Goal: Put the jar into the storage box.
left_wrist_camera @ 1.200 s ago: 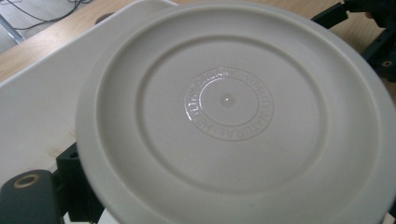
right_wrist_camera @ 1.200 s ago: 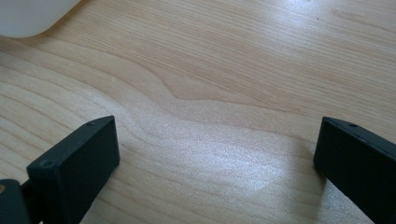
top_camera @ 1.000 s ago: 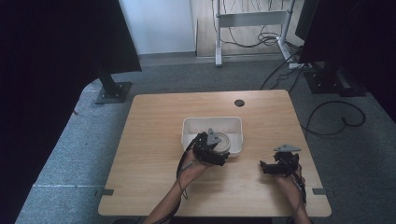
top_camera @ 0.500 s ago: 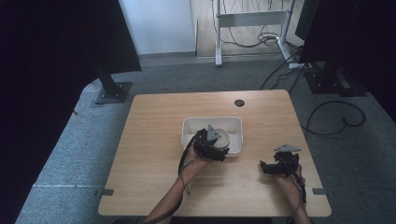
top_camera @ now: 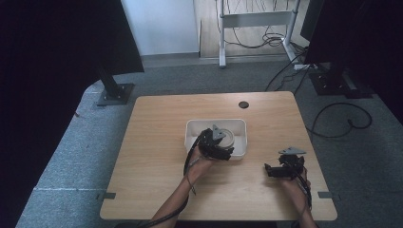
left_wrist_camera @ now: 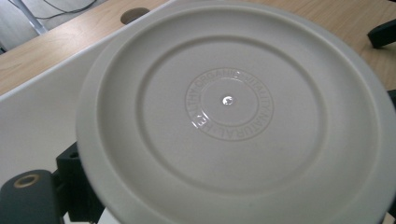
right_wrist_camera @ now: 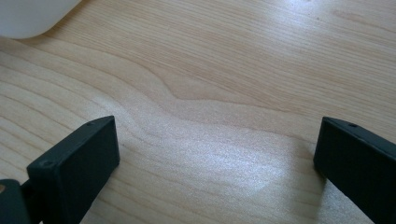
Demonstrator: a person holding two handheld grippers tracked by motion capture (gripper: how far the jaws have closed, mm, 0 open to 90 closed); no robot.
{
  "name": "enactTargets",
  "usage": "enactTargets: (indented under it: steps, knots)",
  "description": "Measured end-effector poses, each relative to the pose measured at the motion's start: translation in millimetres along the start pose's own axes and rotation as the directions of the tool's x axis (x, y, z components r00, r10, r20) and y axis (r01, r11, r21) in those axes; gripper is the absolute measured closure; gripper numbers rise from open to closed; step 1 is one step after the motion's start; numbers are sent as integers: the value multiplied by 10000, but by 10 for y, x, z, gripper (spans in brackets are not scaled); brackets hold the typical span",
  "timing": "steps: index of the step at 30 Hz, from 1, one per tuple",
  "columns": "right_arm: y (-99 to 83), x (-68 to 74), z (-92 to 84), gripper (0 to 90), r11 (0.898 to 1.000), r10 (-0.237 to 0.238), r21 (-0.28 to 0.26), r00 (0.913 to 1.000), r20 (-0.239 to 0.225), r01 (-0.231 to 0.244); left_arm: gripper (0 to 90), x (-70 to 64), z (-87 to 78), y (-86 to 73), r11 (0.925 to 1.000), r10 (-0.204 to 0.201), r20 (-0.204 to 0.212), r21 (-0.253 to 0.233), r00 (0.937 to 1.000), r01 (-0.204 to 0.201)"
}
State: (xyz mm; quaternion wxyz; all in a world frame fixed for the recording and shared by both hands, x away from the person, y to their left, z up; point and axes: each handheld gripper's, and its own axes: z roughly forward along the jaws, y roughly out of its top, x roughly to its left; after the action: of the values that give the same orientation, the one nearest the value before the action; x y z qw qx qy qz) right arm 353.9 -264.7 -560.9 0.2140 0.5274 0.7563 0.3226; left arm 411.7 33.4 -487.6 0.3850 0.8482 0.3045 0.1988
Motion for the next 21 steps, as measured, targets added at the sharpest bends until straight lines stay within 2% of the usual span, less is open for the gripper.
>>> enactTargets:
  steps: [21]
  knots:
    - [1, -1, 0, 0, 10000, -21, 8, 10000, -24, 21, 98, -14, 356, -67, 9984, -335, -334, 439, 9989, 350]
